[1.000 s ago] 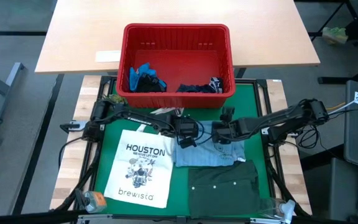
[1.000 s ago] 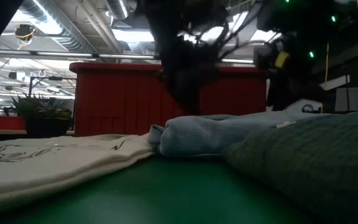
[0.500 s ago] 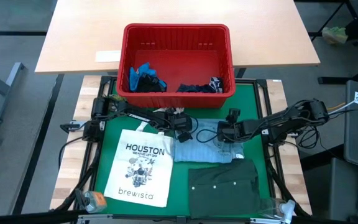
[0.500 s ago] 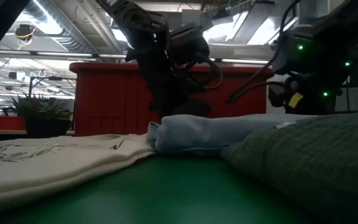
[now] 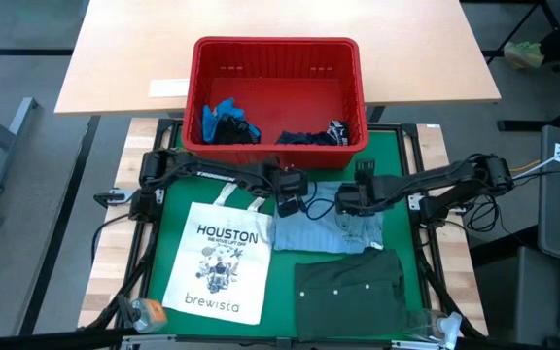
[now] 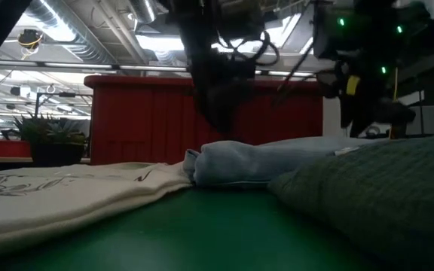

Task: Fold Laundry from Bin
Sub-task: Fold the light blue jeans

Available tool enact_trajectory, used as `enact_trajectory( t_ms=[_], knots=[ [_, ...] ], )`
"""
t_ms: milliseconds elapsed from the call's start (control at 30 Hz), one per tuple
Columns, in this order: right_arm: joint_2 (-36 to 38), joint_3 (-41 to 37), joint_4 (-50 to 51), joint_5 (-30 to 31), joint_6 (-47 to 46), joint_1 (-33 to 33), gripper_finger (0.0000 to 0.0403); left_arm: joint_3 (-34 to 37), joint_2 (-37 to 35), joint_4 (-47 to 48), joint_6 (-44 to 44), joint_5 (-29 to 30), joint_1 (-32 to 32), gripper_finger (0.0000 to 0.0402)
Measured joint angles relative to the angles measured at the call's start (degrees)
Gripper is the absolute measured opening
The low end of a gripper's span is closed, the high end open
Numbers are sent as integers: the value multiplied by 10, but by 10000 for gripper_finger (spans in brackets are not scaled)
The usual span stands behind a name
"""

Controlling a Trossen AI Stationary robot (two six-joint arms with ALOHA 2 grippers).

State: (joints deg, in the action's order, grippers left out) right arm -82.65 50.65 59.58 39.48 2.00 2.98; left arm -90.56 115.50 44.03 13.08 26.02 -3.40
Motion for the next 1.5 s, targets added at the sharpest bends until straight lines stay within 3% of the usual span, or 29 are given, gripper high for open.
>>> enact_trajectory(
  t_ms=[233,567,767,1000,1333,1500],
  knots=[
    [0,105,95,-3,-1,13,154,-93,0,116,2,-2,24,135],
    [0,147,39,-97,-2,135,154,-103,-1,126,3,-107,114,135],
    [1,98,-88,-91,-2,215,154,-67,-1,91,28,-106,171,135],
    [1,-1,-227,-91,-16,255,154,29,-1,-64,34,-105,200,135],
    [1,-119,-271,-86,-83,255,154,186,-6,-218,89,-101,182,135],
    [2,-131,-271,-86,-109,255,154,193,-5,-227,110,-105,180,135]
  ],
)
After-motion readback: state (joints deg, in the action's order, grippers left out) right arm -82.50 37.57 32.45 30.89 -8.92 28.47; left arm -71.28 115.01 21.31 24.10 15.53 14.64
